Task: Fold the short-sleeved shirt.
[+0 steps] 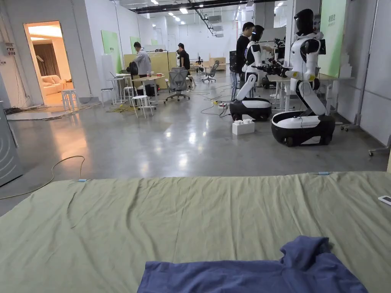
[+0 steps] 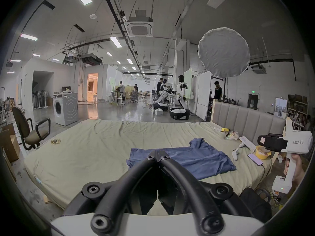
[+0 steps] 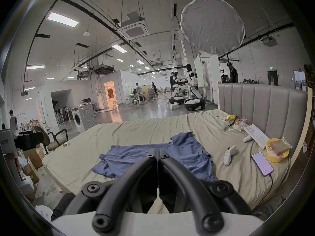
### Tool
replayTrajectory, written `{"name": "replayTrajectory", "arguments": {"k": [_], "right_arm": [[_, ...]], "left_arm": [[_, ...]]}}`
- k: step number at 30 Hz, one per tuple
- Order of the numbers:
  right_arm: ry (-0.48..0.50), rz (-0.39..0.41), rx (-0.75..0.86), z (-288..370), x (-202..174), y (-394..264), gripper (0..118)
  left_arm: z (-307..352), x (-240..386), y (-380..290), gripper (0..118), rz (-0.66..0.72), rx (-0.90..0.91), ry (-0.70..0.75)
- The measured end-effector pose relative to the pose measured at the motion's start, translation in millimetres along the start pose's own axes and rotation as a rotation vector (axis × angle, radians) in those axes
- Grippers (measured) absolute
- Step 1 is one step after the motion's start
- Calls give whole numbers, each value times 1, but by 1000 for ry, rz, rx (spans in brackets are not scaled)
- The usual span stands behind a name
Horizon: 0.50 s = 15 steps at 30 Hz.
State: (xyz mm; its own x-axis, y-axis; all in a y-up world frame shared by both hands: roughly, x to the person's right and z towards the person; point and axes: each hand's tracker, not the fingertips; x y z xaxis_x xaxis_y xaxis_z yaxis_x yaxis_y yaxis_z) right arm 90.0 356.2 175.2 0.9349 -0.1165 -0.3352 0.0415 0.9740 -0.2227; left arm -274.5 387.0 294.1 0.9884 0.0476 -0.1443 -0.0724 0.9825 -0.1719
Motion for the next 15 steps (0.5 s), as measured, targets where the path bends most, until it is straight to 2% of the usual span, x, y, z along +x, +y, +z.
{"name": "replayTrajectory", "arguments": {"k": [8,9,10,12,13,15], "right_arm": [[10,-29,-70,-12,9,-14,1],[7,-29,-82,-13,10,-18,1],[5,-30,-97,-16,11,-22,1],[2,-45,-134,-21,15,-28,1],[2,-52,-149,-23,17,-32,1],[1,-55,-174,-26,20,-37,1]], "left_arm": [[-48,-20,-20,0,62,-128,-4],[-62,-26,-26,3,103,-175,-16],[-78,-34,-35,13,144,-209,-21],[-114,-51,-56,48,248,-281,-53],[-138,-59,-68,60,268,-331,-65],[-184,-70,-91,63,253,-388,-22]]}}
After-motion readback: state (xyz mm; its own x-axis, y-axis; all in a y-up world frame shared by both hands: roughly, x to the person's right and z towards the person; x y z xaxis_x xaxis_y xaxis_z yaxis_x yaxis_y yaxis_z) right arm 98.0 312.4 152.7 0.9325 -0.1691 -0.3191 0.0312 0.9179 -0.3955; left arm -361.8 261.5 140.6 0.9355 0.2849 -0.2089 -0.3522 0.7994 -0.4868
